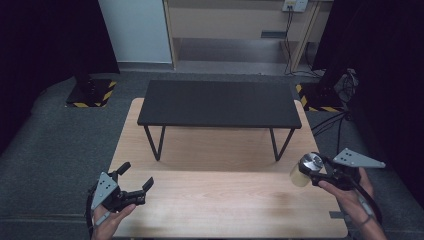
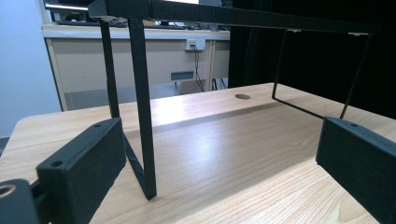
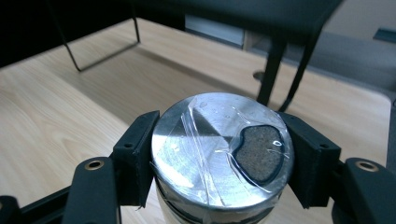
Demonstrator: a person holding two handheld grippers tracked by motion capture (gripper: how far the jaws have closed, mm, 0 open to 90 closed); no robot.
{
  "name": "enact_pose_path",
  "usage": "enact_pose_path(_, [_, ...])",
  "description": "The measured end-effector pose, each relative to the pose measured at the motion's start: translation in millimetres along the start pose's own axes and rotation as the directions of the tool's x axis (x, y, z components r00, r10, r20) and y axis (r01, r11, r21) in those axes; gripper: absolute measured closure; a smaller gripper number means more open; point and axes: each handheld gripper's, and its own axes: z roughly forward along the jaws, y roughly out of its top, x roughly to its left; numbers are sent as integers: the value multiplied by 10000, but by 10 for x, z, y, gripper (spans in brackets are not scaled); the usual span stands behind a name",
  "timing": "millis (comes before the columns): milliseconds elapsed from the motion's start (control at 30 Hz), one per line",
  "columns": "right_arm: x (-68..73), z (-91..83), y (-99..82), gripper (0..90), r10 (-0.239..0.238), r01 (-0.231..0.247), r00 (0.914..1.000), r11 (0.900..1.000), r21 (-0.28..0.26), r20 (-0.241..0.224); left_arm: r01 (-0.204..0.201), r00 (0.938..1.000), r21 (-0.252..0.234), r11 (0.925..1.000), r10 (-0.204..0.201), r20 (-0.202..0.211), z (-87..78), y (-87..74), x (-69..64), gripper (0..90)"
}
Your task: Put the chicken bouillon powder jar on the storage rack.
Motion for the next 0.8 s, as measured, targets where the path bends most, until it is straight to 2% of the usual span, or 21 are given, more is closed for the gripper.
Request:
enact_pose_path(33, [56,-83,185,348,-88,88,9999,10000,33,-67,7,10000,-3,10000,-7,-2,-1,0,1,7])
enact_pose_path(67, [56,-83,185,348,-88,88,9999,10000,33,-67,8,10000,-3,10000,-8,-3,-2,0,3,7])
enact_pose_path(133, [112,-151,365,348,-226,227,9997,9997,76,-118,23,10000,-3,10000,-23,-12,-3,0,3,7])
enact_pose_path(167, [158,-213,549,348,-377,380,9991,9992,139,-176,8,10000,-6,10000,-8,3,-7,3,3,7])
enact_pose_path(200, [158,-213,549,348,-377,380,9991,9992,139,-176,8,10000,-6,10000,-8,3,-7,3,3,7])
enact_pose_path(233, [217,-270,719,348,-589,591,9982,9981,158,-139,15,10000,-26,10000,-15,9,-10,3,3,7])
enact_pose_path(267, [217,-270,719,348,-589,591,9982,9981,158,-139,15,10000,-26,10000,-15,9,-10,3,3,7])
enact_pose_path(300, [246,-307,881,348,-735,737,9972,9971,163,-154,26,10000,-12,10000,-26,12,-9,4,4,7])
enact_pose_path(333, [246,-307,881,348,-735,737,9972,9971,163,-154,26,10000,-12,10000,-26,12,-9,4,4,7])
enact_pose_path(367, [271,-325,1023,348,-857,859,9963,9962,137,-104,27,10000,-16,10000,-27,29,-9,5,2,7])
enact_pose_path(400, [276,-325,1093,348,-910,912,9958,9957,145,-83,27,10000,-16,10000,-27,40,-9,5,1,7])
enact_pose_path(567, [221,-208,1370,348,-769,770,9970,9970,102,-82,63,10000,9,10000,-63,49,-9,4,6,7])
enact_pose_path(667, [215,-130,1474,348,-886,885,9960,9960,134,76,93,9999,-29,10000,-93,40,-14,3,10,7])
enact_pose_path(700, [172,-37,1563,348,-801,800,9967,9968,83,127,104,9999,-22,9999,-104,22,-15,1,15,7])
enact_pose_path(733, [172,-37,1563,348,-801,800,9967,9968,83,127,104,9999,-22,9999,-104,22,-15,1,15,7])
enact_pose_path(767, [130,74,1659,348,-754,752,9969,9971,105,236,114,9999,-19,9999,-113,11,-16,0,17,7])
enact_pose_path(800, [130,74,1659,348,-754,752,9969,9971,105,236,114,9999,-19,9999,-113,11,-16,0,17,7])
